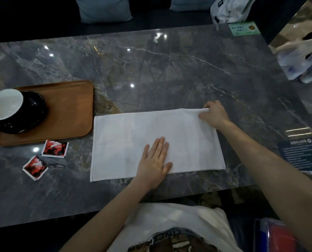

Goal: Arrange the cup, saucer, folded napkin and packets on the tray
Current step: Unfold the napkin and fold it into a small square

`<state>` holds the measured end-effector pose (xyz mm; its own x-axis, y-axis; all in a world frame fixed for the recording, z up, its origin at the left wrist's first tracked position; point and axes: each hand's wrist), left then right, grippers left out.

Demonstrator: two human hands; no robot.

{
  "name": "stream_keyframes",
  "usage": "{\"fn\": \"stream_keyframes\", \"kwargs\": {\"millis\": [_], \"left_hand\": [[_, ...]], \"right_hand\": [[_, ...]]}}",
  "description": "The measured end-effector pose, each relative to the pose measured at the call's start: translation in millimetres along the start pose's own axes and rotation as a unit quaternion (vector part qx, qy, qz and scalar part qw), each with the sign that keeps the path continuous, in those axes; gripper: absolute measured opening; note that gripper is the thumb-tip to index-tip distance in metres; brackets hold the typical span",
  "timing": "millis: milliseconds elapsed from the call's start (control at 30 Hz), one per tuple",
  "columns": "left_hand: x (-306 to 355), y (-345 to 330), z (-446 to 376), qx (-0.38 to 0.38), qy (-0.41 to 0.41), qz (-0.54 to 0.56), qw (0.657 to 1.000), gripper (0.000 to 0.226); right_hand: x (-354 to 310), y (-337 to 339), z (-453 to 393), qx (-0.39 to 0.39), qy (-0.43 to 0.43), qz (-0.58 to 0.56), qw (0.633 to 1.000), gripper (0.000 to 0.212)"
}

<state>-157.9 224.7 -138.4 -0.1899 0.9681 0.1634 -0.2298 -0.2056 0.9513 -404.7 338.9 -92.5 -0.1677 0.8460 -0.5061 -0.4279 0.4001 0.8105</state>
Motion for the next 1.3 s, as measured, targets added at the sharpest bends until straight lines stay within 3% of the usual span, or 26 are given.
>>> {"fn": "stream_keyframes", "kwargs": {"millis": [167,300,400,467,533,567,633,700,800,900,1067,1300], "left_hand": [[2,6,1,-0.008,0.001,0.000,1.000,0.063],[7,26,-3,-0.010,0.009,0.005,1.000,0.060],[14,44,-9,0.017,0.043,0.118,0.992,0.059],[20,58,-14,-0.007,0.076,0.279,0.957,0.068],[28,71,-17,-0.063,0.095,0.463,0.879,0.082],[33,75,-17,-0.079,0.103,0.526,0.840,0.087],[42,81,-16,-0.073,0.129,0.588,0.796,0.090],[47,82,-12,-0.030,0.180,0.601,0.778,0.081],[39,80,-2,0.039,0.265,0.574,0.774,0.048],[18,80,18,0.066,0.288,0.562,0.773,0.031],[-17,83,55,0.123,0.331,0.582,0.733,0.008],[-54,77,84,0.166,0.372,0.610,0.680,0.008]], "right_hand": [[3,11,4,0.007,-0.089,-0.149,0.985,0.025],[-19,21,16,-0.042,-0.027,-0.227,0.973,0.010],[-51,27,24,-0.114,0.008,-0.248,0.962,0.016],[-71,29,29,-0.165,0.030,-0.223,0.960,0.026],[-89,28,33,-0.199,0.051,-0.223,0.953,0.027],[-97,26,36,-0.208,0.056,-0.238,0.947,0.026],[-112,22,40,-0.220,0.062,-0.276,0.933,0.023],[-125,17,44,-0.239,0.069,-0.296,0.922,0.019],[-143,8,47,-0.264,0.081,-0.291,0.916,0.017],[-160,-3,46,-0.268,0.095,-0.285,0.916,0.017],[-186,-25,41,-0.288,0.094,-0.272,0.913,0.021],[-219,-60,39,-0.328,0.123,-0.232,0.907,0.023]]}}
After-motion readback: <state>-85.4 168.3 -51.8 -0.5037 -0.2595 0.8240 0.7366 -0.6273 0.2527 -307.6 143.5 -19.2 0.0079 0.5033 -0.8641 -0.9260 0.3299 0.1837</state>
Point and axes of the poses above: each hand's wrist, its own z-axis away from the middle knuckle, its own y-axis out of the back of the hand, x = y × z, and after that the axes turned 5 degrees about -z, right-handed
